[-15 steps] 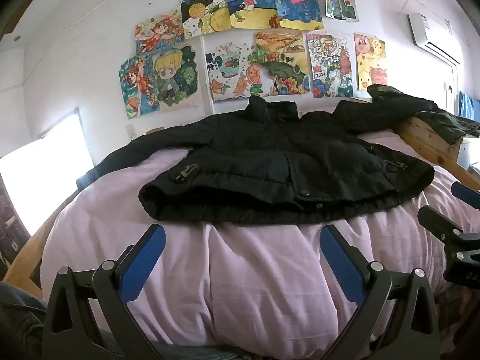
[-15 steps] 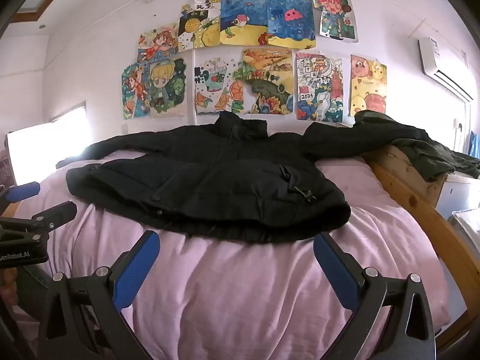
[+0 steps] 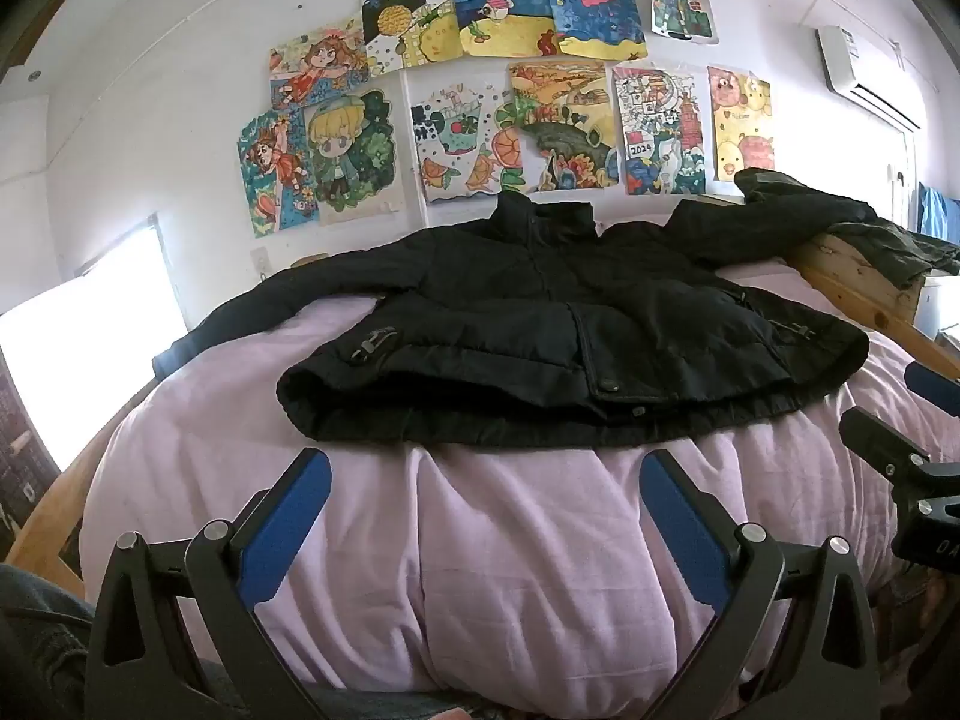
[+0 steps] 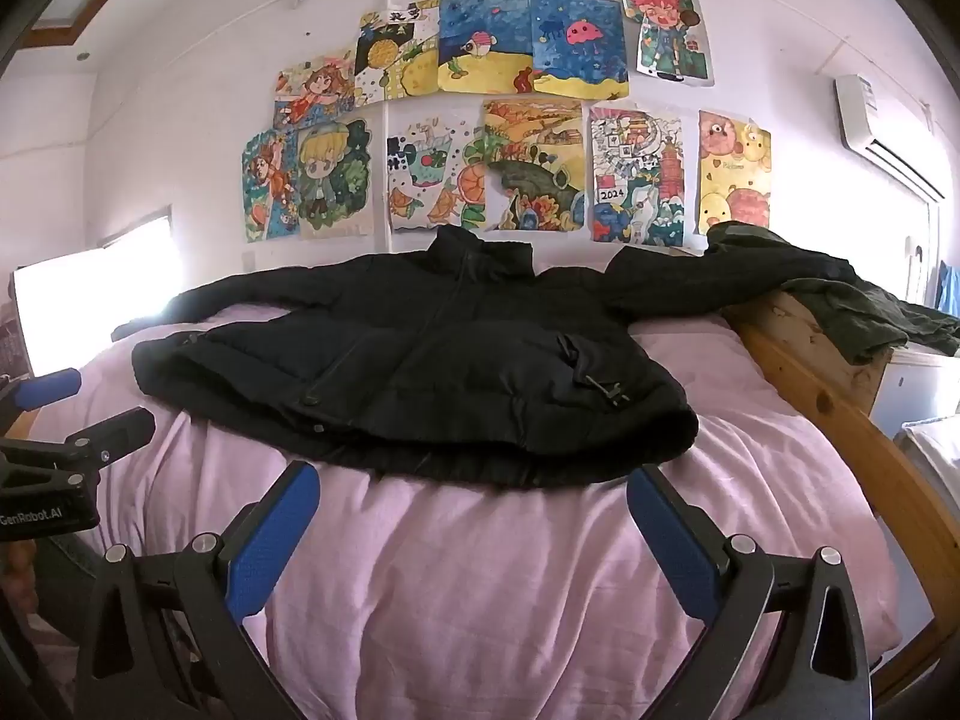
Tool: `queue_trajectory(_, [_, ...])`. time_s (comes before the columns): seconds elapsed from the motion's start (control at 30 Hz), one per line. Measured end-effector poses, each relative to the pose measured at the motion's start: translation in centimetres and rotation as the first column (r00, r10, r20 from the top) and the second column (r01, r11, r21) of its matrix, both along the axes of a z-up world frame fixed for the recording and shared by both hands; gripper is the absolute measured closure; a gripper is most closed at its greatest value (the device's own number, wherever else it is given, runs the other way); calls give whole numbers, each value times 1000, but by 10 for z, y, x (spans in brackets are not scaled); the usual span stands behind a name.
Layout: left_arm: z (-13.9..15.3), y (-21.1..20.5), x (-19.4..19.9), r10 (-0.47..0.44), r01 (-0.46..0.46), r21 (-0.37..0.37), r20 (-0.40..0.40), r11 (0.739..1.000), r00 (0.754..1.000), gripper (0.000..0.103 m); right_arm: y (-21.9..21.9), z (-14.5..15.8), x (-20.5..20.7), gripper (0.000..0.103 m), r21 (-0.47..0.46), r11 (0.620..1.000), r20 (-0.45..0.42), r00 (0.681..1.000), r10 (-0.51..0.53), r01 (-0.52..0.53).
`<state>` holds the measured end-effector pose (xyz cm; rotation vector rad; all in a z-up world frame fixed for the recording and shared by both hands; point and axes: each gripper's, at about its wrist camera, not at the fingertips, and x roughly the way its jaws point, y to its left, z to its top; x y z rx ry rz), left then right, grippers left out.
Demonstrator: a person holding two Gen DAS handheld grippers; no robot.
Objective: Fold large clothes
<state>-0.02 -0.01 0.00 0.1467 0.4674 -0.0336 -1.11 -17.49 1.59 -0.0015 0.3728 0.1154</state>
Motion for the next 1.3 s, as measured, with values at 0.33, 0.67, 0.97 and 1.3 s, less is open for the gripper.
queue_trajectory(0.33, [0,0,0,-1,1,0,-1,1000,1000,2,-1,1,-2,0,0,1000,4,1000,0,0])
queue_trajectory(0.67, [0,0,0,0,0,0,-1,1000,1000,2,-3,1,-2,0,9,1000,1,1000,1,-1])
queue_trajectory(0.97, [0,0,0,-2,2,0,-1,1000,1000,2,-2,1,-3,0,12,1000,0,1000,1,-1])
queue_trajectory(1.3, [0,0,0,-1,1,2,-1,1000,1000,2,-3,1,-4,0,11,1000,1,1000,3,-3])
